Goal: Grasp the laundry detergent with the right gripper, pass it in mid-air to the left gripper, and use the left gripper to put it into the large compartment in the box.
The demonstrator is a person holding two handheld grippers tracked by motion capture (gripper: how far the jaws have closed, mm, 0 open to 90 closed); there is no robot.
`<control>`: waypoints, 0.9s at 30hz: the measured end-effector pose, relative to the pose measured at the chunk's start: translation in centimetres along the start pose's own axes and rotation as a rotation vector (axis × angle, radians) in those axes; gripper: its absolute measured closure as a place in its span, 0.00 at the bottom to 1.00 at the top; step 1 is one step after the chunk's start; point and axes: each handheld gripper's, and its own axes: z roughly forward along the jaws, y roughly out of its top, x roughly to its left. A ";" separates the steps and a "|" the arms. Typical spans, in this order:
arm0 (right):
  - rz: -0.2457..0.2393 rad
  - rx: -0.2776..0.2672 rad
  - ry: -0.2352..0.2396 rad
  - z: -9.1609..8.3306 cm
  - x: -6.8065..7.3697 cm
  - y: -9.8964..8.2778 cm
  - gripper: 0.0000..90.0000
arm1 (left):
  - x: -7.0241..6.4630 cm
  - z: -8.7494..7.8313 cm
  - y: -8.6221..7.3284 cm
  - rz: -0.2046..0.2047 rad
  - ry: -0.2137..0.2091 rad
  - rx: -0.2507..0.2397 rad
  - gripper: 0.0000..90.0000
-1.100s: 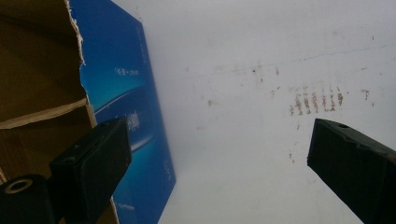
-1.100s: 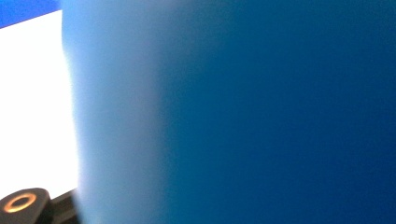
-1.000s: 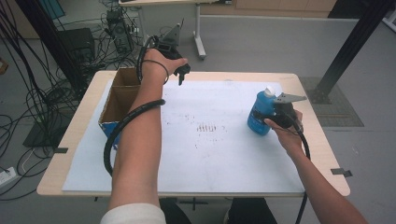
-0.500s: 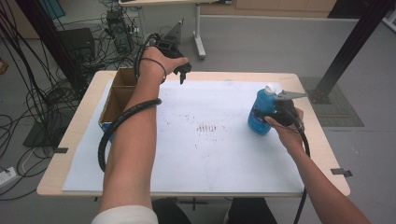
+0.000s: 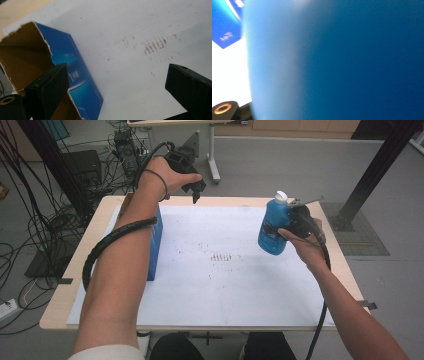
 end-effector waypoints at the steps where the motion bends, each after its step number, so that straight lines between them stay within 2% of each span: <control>1: -0.016 0.006 0.021 0.2 0.6 1.2 0.50 | -0.2 -0.3 -0.1 0.027 -0.008 -0.003 0.06; 3: -0.030 0.015 0.040 0.5 1.1 2.2 0.50 | -0.3 -0.7 -0.2 0.055 -0.011 -0.002 0.06; 4: -0.035 0.023 0.060 0.8 1.4 3.0 0.50 | -0.3 -0.7 -0.2 0.055 -0.011 -0.002 0.06; 7: -0.049 0.034 0.093 1.5 2.0 4.5 0.50 | -0.2 -1.6 -0.6 0.107 -0.026 -0.010 0.06; 8: -0.049 0.034 0.093 1.5 2.0 4.5 0.50 | -0.2 -1.6 -0.6 0.107 -0.026 -0.010 0.06; 9: -0.063 0.038 0.111 1.9 2.4 5.2 0.50 | -0.1 -1.7 -0.6 0.119 -0.026 -0.010 0.06; 10: -0.068 0.041 0.119 2.1 2.5 5.6 0.50 | -0.1 -1.9 -0.7 0.137 -0.030 -0.007 0.06; 12: -0.109 0.049 0.146 3.1 3.6 7.2 0.50 | -0.1 -2.5 -1.0 0.202 -0.034 -0.020 0.06; 15: -0.151 0.062 0.191 4.1 4.8 8.9 0.50 | 0.0 -3.3 -1.4 0.250 -0.041 -0.038 0.06; 16: -0.151 0.062 0.191 4.1 4.8 8.9 0.50 | 0.0 -3.3 -1.4 0.250 -0.041 -0.038 0.06; 17: -0.174 0.069 0.219 4.9 5.5 9.9 0.50 | 0.2 -3.7 -1.7 0.273 -0.042 -0.048 0.06; 20: -0.185 0.073 0.243 5.7 6.0 10.5 0.50 | 0.4 -4.1 -1.9 0.294 -0.045 -0.048 0.06; 21: -0.191 0.070 0.285 6.6 6.6 11.1 0.50 | 0.6 -4.4 -2.2 0.318 -0.044 -0.044 0.06; 22: -0.191 0.070 0.285 6.6 6.6 11.1 0.50 | 0.6 -4.4 -2.2 0.318 -0.044 -0.044 0.06; 23: -0.196 0.074 0.323 7.4 7.0 11.5 0.50 | 0.8 -4.6 -2.3 0.325 -0.046 -0.040 0.06; 24: -0.200 0.077 0.339 7.9 7.3 11.7 0.50 | 0.9 -4.7 -2.4 0.335 -0.044 -0.040 0.06; 25: -0.200 0.077 0.339 7.9 7.3 11.7 0.50 | 0.9 -4.8 -2.5 0.346 -0.046 -0.038 0.06; 27: -0.224 0.086 0.362 9.1 8.0 12.0 0.50 | 1.0 -5.1 -2.9 0.371 -0.046 -0.038 0.06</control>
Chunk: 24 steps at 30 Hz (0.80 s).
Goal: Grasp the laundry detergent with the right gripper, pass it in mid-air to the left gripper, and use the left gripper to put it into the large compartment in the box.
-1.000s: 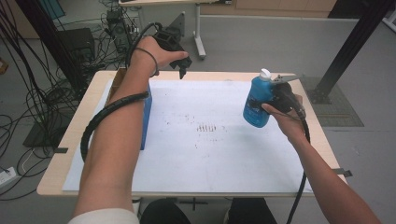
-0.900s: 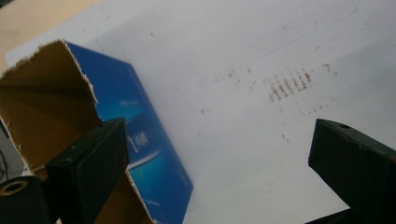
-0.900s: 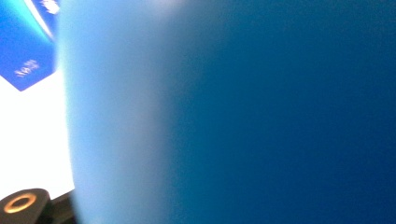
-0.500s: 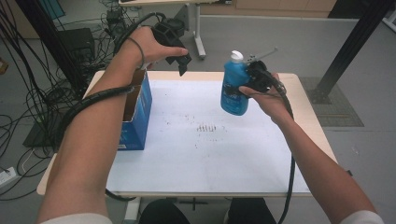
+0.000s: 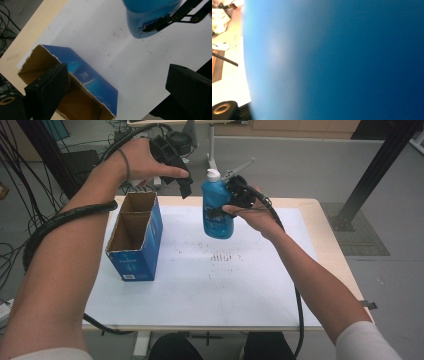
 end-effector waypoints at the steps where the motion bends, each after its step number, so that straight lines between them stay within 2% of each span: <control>1: -0.005 0.003 0.010 0.4 0.1 0.1 0.50 | 0.0 0.0 0.0 0.000 0.000 0.000 0.06; 2: -0.008 0.008 0.020 0.8 0.1 0.2 0.50 | -0.1 -0.1 -0.2 0.020 0.001 0.000 0.06; 3: -0.008 0.008 0.020 0.8 0.1 0.2 0.50 | -0.1 -0.1 -0.2 0.020 0.001 0.000 0.06; 4: -0.016 0.013 0.044 1.6 0.4 0.4 0.50 | -0.3 -0.1 -0.3 0.038 0.003 -0.001 0.07; 5: -0.025 0.016 0.055 1.9 0.5 0.5 0.50 | -0.3 -0.1 -0.3 0.038 0.003 -0.001 0.07; 8: -0.048 0.016 0.077 2.7 0.8 0.5 0.50 | -0.7 -0.2 -0.4 0.078 0.012 0.023 0.07; 10: -0.064 0.013 0.089 3.0 1.0 0.6 0.50 | -0.9 -0.1 -0.5 0.085 0.016 0.022 0.07; 12: -0.076 0.005 0.106 3.3 1.3 0.5 0.50 | -1.4 0.0 -0.6 0.111 0.016 0.034 0.07; 16: -0.089 -0.002 0.126 3.6 1.8 0.4 0.50 | -1.8 0.2 -0.6 0.131 0.021 0.041 0.07; 18: -0.100 -0.004 0.135 3.9 2.1 0.2 0.50 | -2.4 0.4 -0.5 0.155 0.029 0.055 0.07; 24: -0.109 -0.021 0.152 4.1 2.6 -0.3 0.50 | -3.2 0.7 -0.3 0.178 0.035 0.069 0.07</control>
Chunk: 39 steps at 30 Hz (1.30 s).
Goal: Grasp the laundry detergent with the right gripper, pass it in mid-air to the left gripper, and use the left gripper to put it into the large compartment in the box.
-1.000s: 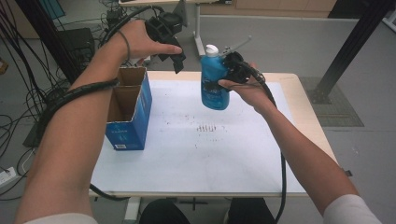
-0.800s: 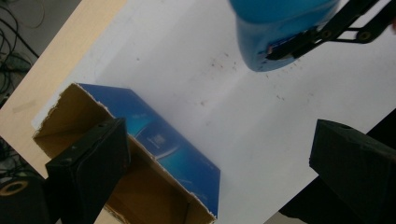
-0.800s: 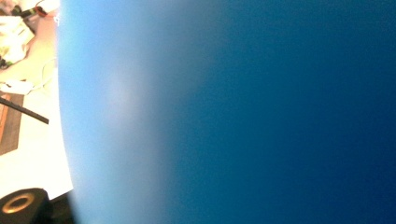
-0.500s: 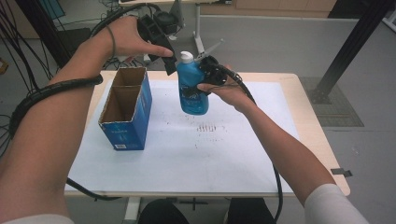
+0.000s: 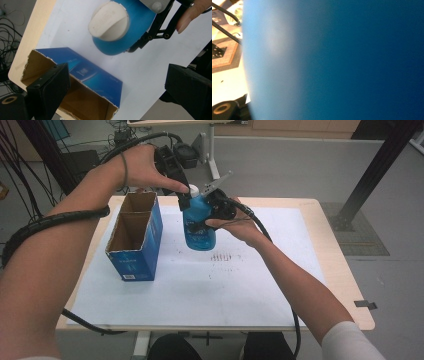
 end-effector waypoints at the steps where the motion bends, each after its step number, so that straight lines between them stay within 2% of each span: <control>1: 0.002 -0.005 0.003 0.0 0.1 -0.2 0.50 | -0.1 0.0 0.1 0.006 0.004 0.007 0.07; 9: -0.037 -0.025 0.035 0.4 1.1 -1.3 0.50 | -1.1 0.5 0.6 0.041 -0.003 0.022 0.07; 17: -0.077 -0.042 0.062 0.4 2.0 -2.0 0.50 | -2.1 1.4 1.0 0.086 -0.049 0.048 0.07; 18: -0.087 -0.050 0.069 0.3 2.2 -2.1 0.49 | -2.2 1.7 1.0 0.102 -0.058 0.056 0.07; 23: -0.121 -0.061 0.087 0.1 2.9 -2.0 0.49 | -2.7 2.4 1.2 0.131 -0.080 0.067 0.08; 27: -0.136 -0.069 0.111 0.1 3.5 -1.8 0.49 | -2.9 2.7 1.3 0.145 -0.078 0.074 0.09; 34: -0.175 -0.078 0.120 -0.1 4.1 -1.6 0.49 | -3.5 3.3 1.6 0.183 -0.105 0.086 0.09; 39: -0.172 -0.075 0.124 -0.6 4.3 -1.6 0.49 | -3.7 3.6 1.6 0.185 -0.126 0.080 0.10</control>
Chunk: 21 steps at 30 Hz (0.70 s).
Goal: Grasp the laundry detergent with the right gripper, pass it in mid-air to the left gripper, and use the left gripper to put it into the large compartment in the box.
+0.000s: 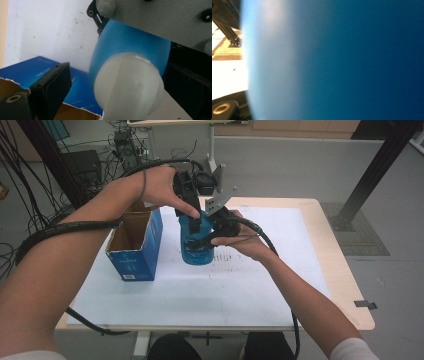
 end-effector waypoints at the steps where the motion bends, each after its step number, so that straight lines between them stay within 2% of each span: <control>1: -0.006 -0.004 -0.001 0.0 0.0 0.0 0.49 | 0.0 0.0 0.1 0.010 -0.005 0.011 0.10; 2: -0.006 -0.004 -0.001 0.0 0.0 0.0 0.49 | 0.0 0.0 0.1 0.010 -0.005 0.011 0.10; 3: -0.031 -0.022 -0.008 -0.1 -0.2 0.0 0.49 | 0.0 0.2 0.1 0.014 -0.009 0.014 0.10; 9: -0.038 -0.031 0.005 -0.3 0.1 0.0 0.49 | -0.2 0.3 0.3 0.013 -0.040 -0.002 0.10; 14: -0.049 -0.036 0.020 -0.3 0.4 0.2 0.49 | -0.4 0.4 0.5 0.025 -0.048 0.001 0.10; 21: -0.040 -0.031 0.021 -0.3 0.6 0.2 0.49 | -0.7 0.5 0.8 0.042 -0.056 0.005 0.10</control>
